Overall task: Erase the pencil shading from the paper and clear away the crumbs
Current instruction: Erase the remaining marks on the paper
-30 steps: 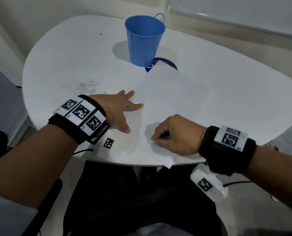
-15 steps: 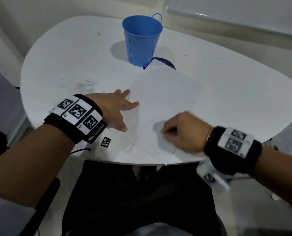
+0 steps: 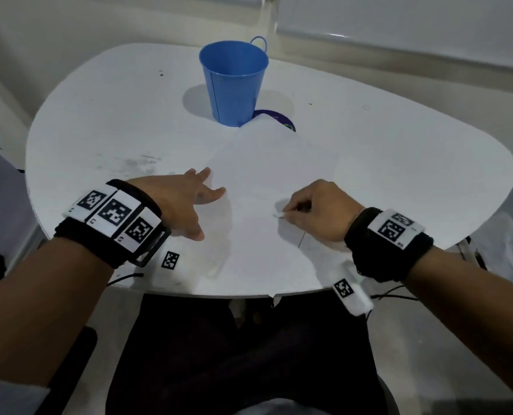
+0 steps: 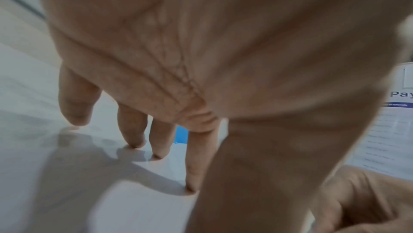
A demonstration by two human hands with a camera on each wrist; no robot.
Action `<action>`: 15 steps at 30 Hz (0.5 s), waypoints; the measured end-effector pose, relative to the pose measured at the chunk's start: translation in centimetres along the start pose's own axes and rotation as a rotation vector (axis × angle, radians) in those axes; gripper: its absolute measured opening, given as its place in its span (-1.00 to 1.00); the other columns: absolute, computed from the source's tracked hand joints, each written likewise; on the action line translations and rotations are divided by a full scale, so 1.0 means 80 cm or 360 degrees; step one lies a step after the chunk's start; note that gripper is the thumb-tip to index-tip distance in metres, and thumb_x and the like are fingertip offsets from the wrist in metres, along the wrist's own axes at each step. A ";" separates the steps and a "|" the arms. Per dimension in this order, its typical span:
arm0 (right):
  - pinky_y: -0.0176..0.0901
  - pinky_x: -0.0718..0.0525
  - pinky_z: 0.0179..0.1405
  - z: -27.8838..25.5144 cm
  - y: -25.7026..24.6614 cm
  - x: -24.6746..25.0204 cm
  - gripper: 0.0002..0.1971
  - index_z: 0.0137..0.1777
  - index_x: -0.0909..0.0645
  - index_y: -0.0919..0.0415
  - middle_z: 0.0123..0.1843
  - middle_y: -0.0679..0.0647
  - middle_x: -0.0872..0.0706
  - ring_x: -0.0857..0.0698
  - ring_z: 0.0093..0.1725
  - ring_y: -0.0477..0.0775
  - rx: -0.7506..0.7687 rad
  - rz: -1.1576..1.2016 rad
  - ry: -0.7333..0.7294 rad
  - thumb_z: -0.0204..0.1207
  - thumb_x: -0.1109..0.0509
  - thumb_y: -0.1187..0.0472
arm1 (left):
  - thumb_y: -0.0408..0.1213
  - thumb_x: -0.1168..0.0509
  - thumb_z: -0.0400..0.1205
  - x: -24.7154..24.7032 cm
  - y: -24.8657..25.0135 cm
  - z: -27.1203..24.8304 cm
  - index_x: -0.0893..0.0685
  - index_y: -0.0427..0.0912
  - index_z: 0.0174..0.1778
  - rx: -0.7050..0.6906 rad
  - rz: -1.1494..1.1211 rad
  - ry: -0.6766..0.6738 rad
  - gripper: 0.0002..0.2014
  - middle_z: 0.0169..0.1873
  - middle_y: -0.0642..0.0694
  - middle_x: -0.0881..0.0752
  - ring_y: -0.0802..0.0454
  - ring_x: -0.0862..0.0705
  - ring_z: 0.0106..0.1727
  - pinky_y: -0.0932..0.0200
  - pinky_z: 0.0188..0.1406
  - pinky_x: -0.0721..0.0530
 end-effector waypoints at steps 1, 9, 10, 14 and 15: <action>-0.26 -0.56 -0.13 -0.003 -0.003 0.003 -0.89 -0.17 -0.81 0.09 -0.29 -0.13 -0.75 -0.67 -0.28 -0.13 0.0019 -0.0047 0.0066 0.53 -0.46 0.20 | -0.23 -0.47 0.64 -0.001 -0.001 0.001 0.01 0.36 0.75 -0.0005 -0.0014 0.0000 -0.06 0.72 0.26 0.33 0.23 0.22 0.75 0.21 0.48 -0.33; -0.19 -0.65 -0.05 -0.013 0.003 0.011 -0.87 -0.14 -0.81 0.13 -0.24 -0.08 -0.78 -0.72 -0.16 0.02 0.0016 -0.0233 0.0031 0.52 -0.41 0.22 | -0.27 -0.46 0.63 -0.002 -0.008 0.006 -0.02 0.37 0.74 -0.0003 -0.0015 0.0006 -0.07 0.72 0.29 0.30 0.25 0.27 0.74 0.15 0.58 -0.23; -0.18 -0.66 -0.06 -0.017 0.006 0.013 -0.86 -0.14 -0.81 0.12 -0.27 -0.10 -0.76 -0.71 -0.18 0.00 0.0016 -0.0252 0.0060 0.52 -0.41 0.22 | -0.28 -0.45 0.63 -0.003 -0.008 0.007 -0.01 0.37 0.74 -0.0007 -0.0004 0.0005 -0.06 0.72 0.29 0.31 0.25 0.27 0.74 0.13 0.60 -0.23; -0.34 -0.61 -0.11 -0.073 -0.053 -0.059 -0.88 -0.07 -0.82 0.07 -0.28 -0.24 -0.73 -0.64 -0.29 -0.26 0.0345 -0.0206 -0.0442 0.54 -0.43 0.16 | -0.29 -0.46 0.62 -0.004 -0.011 0.011 -0.02 0.37 0.74 -0.0013 -0.0010 -0.0004 -0.06 0.73 0.28 0.30 0.25 0.28 0.74 0.13 0.61 -0.21; -0.31 -0.62 -0.08 -0.061 -0.042 -0.047 -0.88 -0.07 -0.82 0.09 -0.24 -0.20 -0.77 -0.67 -0.26 -0.24 0.0297 -0.0218 -0.0381 0.54 -0.44 0.18 | -0.28 -0.46 0.62 -0.004 -0.010 0.012 -0.02 0.36 0.74 -0.0013 -0.0006 -0.0004 -0.06 0.73 0.27 0.30 0.25 0.28 0.74 0.12 0.61 -0.20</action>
Point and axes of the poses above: each hand's wrist, its own z-axis towards the middle knuckle, its own x-axis out of the back of the hand, y = z × x, the point moved 10 cm from there along z, towards the middle knuckle
